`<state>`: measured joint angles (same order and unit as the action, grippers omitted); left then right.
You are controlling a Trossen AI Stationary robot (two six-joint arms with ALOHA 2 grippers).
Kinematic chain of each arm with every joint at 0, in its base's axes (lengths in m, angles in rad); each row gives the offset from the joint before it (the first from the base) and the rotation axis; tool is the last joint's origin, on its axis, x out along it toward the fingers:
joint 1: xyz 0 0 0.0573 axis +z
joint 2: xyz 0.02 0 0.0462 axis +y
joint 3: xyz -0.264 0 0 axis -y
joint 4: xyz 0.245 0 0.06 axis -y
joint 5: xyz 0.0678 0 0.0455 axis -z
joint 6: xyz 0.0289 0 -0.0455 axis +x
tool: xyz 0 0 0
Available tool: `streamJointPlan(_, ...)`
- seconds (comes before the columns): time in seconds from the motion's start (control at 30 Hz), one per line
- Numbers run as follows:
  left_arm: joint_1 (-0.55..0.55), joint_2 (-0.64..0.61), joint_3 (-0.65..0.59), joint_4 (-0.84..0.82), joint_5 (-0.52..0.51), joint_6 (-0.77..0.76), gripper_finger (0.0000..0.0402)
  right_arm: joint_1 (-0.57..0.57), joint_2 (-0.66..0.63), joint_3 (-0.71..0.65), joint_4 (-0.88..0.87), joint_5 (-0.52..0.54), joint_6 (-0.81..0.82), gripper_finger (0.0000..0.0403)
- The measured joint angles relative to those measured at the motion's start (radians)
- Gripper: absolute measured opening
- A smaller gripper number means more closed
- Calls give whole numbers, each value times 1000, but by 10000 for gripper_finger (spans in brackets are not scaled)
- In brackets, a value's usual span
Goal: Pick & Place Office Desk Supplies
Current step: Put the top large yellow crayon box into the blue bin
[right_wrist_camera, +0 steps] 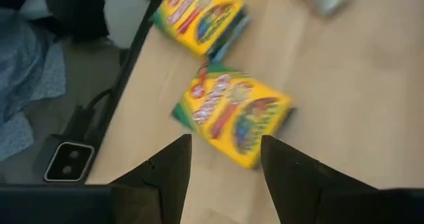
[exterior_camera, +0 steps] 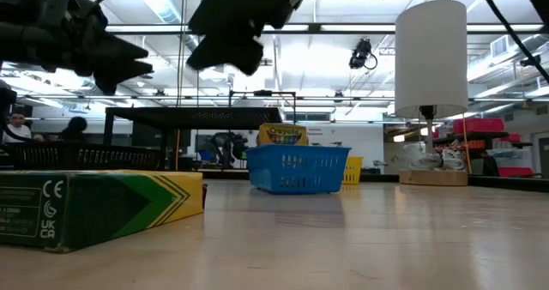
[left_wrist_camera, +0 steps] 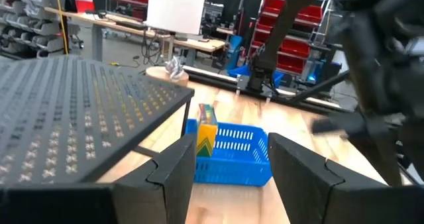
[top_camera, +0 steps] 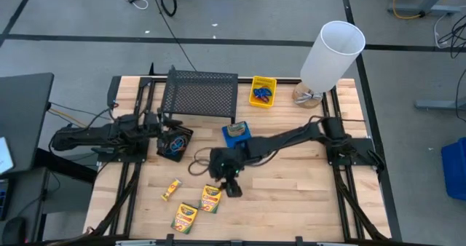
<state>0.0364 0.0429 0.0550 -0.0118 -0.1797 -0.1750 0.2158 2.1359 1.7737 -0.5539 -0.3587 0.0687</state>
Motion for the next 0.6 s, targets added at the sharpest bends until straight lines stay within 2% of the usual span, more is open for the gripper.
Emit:
streamJointPlan(0.27, 0, 9, -48, 69, 38, -49, 193, 29, 122, 0, 60, 6, 74, 188)
streamJointPlan(0.6, 0, 10, -48, 100, 60, -48, 193, 22, 153, 1, 91, 94, 137, 188)
